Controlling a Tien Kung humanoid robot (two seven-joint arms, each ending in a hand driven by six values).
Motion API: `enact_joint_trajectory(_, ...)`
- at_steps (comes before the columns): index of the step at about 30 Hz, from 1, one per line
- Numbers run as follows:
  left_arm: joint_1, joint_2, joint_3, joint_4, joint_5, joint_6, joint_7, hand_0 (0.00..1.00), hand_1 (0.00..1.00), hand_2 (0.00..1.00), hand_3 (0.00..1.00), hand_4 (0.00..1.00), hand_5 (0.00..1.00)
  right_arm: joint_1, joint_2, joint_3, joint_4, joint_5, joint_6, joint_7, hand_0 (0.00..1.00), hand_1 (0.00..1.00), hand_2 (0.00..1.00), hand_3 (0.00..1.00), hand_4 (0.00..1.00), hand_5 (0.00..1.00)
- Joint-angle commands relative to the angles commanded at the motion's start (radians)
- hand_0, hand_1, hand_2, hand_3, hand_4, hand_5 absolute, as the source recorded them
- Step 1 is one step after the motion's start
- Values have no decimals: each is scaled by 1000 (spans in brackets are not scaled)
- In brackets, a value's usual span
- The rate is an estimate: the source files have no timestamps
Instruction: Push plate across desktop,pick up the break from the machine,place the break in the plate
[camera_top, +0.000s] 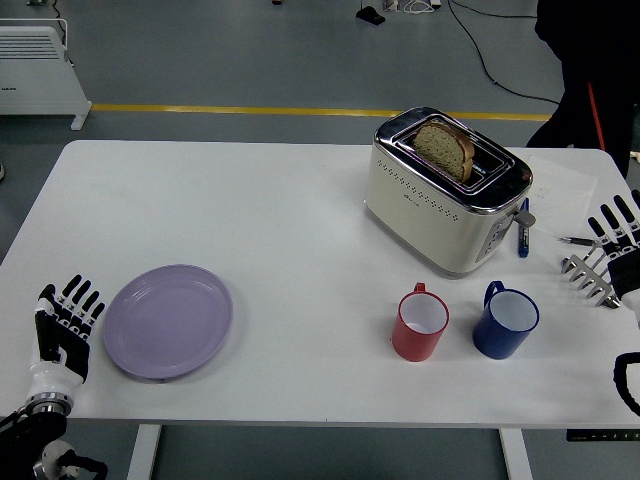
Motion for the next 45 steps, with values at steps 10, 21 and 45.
enact_joint_trajectory(10,4,0,28,-3,-5,-3,-3,860,875,888,803,587,998,-6,2,-10,-2,1,0,1,755,724,713,730,486,548)
enact_joint_trajectory(21,-1,0,70,-7,-13,-9,-5,858,871,887,800,588,998,-3,4,-17,-2,2,1,1,755,723,712,728,486,549)
enact_joint_trajectory(45,-2,0,157,-27,-39,-52,17,812,841,871,790,586,998,0,3,-15,1,2,0,2,754,722,711,726,486,549)
